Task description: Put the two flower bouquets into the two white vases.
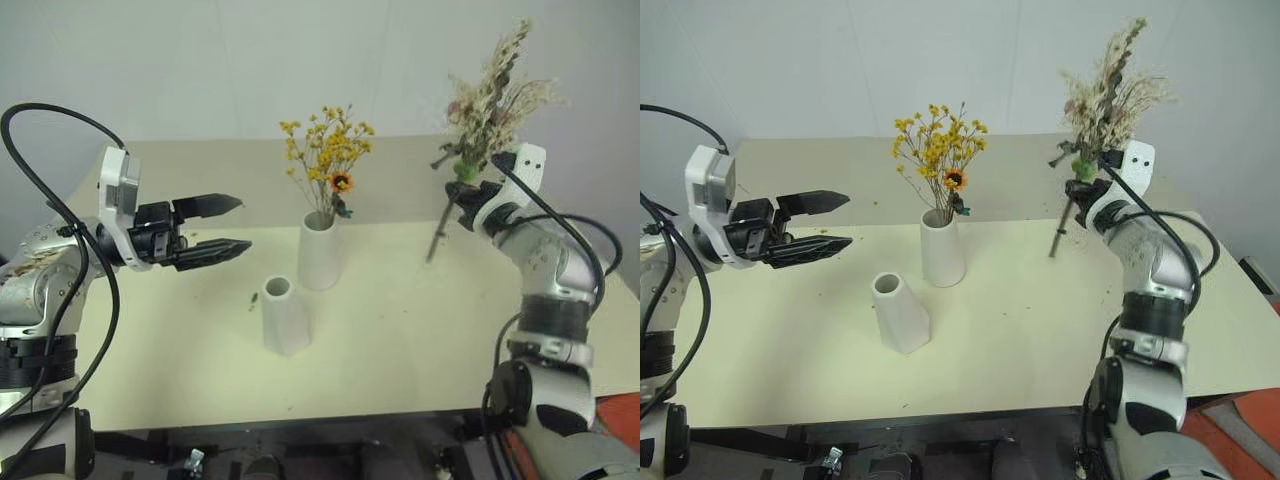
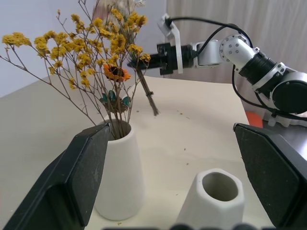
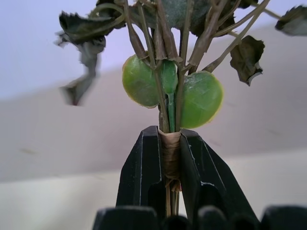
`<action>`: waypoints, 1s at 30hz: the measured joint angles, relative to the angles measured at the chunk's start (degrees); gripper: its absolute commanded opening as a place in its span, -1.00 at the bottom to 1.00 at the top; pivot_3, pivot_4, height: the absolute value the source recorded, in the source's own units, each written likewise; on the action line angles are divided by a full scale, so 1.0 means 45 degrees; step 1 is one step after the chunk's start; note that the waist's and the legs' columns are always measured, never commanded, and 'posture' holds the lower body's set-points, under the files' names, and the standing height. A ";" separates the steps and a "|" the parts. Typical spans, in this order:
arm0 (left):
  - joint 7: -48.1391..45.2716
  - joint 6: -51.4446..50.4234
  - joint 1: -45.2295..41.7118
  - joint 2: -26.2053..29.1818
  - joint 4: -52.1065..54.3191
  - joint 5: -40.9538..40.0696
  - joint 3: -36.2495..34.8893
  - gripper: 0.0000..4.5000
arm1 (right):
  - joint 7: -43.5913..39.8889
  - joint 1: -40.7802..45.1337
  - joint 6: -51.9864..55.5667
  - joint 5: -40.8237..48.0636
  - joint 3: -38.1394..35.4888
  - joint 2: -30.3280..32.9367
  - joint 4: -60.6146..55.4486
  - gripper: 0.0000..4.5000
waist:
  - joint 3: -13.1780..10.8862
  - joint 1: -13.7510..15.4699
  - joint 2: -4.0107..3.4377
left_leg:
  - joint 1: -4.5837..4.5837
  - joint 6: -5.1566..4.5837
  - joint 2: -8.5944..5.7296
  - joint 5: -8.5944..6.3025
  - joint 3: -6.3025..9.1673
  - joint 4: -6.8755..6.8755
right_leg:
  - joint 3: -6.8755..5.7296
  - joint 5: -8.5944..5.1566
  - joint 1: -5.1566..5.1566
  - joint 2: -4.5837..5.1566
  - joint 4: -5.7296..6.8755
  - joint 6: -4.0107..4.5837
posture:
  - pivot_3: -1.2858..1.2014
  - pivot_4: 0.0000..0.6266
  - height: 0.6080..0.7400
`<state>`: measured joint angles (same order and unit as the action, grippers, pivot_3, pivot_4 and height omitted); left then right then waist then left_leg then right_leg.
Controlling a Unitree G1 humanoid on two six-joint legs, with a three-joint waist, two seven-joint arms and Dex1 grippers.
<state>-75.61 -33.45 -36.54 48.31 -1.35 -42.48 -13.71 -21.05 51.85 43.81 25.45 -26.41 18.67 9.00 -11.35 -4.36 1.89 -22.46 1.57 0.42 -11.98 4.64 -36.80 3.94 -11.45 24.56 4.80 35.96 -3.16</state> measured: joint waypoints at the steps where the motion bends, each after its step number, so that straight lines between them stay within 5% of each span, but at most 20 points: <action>1: -0.0090 -0.0045 0.0001 0.0060 -0.0008 -0.0054 0.0000 1.00 | -0.0431 -0.0082 -0.0277 0.0507 -0.0032 -0.0069 -0.0563 -0.90 | 0.0000 0.0024 0.0000 | 0.0000 0.0000 0.0003 0.0000 0.0000 0.0000 | 0.0000 0.0000 0.0000 -0.0003 0.0001 0.0000 | 0.03 -0.52 1.00; 10: -0.1146 -0.0427 0.0575 0.1248 -0.0163 -0.0423 -0.0621 1.00 | -0.3686 -0.1007 -0.1034 0.3609 0.1548 -0.0325 -0.4123 -0.90 | -0.0002 0.0037 -0.0004 | 0.0036 0.0000 0.0106 -0.0001 -0.0001 0.0001 | -0.0001 -0.0025 -0.0011 -0.0105 -0.0003 -0.0020 | 0.03 -0.52 1.00; 19: -0.1388 -0.0486 0.1344 0.1601 0.0130 -0.0661 -0.1170 1.00 | -0.4558 -0.1202 -0.2054 0.3366 0.4489 -0.1055 -0.4861 -0.90 | -0.0003 0.0078 -0.0004 | 0.0022 0.0000 0.0109 -0.0001 -0.0001 0.0001 | -0.0002 -0.0022 0.0002 -0.0106 -0.0006 -0.0009 | 0.03 -0.52 1.00; 30: -0.1130 -0.0983 0.3569 0.2134 0.1786 -0.1609 -0.2783 1.00 | -0.4793 -0.1194 -0.2445 0.3260 0.5781 -0.1575 -0.4723 -0.90 | -0.0003 0.0078 -0.0006 | 0.0024 0.0001 0.0114 -0.0002 -0.0001 0.0005 | -0.0002 -0.0025 0.0013 -0.0106 0.0000 -0.0002 | 0.03 -0.52 1.00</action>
<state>-80.69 -37.87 -20.47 57.92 6.68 -49.72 -26.24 -42.62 46.48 32.81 40.12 -0.39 11.58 -12.25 -11.37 -4.01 1.86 -22.35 1.57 0.93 -11.99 4.64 -36.78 3.93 -11.56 24.62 4.32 35.96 -3.17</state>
